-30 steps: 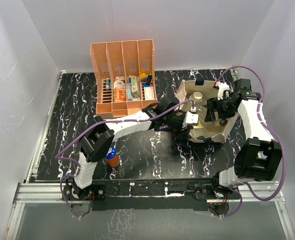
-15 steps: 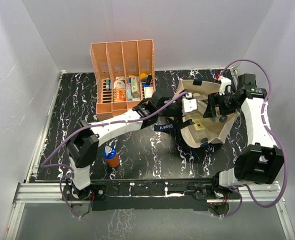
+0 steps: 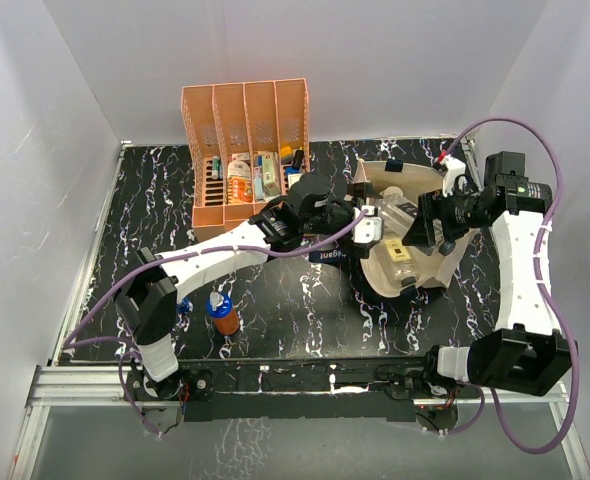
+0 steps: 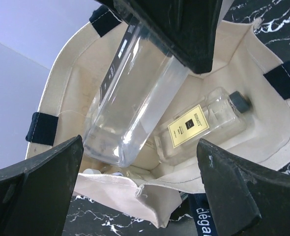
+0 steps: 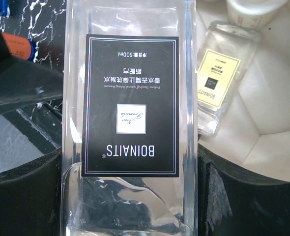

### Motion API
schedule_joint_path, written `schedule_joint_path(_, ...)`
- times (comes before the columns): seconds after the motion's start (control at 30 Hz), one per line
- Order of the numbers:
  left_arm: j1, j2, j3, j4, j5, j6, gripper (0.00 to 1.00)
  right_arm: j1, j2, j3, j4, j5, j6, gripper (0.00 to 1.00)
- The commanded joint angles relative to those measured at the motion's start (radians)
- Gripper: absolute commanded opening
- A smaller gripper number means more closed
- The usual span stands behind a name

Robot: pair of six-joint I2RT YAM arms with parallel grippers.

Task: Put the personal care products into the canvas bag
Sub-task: Adjust the care product in the canvas bag.

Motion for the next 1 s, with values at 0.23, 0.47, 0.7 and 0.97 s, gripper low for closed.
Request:
schedule_joint_path(0.23, -0.065, -0.058, 0.008, -0.061, 0.021, 0.211, 0.97, 0.039, -0.118, 0.005, 0.01, -0.144, -0.031, 0.08)
schedule_joint_path(0.47, -0.096, -0.02, 0.009, -0.028, -0.023, 0.272, 0.95, 0.091, -0.1, 0.0, 0.009, -0.15, -0.038, 0.08)
schedule_joint_path(0.7, -0.103, 0.0, -0.023, 0.037, -0.073, 0.321, 0.65, 0.141, -0.081, 0.012, 0.005, -0.158, -0.032, 0.08)
schedule_joint_path(0.97, -0.103, -0.016, -0.057, 0.102, -0.131, 0.328, 0.05, 0.151, -0.073, 0.022, -0.003, -0.157, -0.036, 0.28)
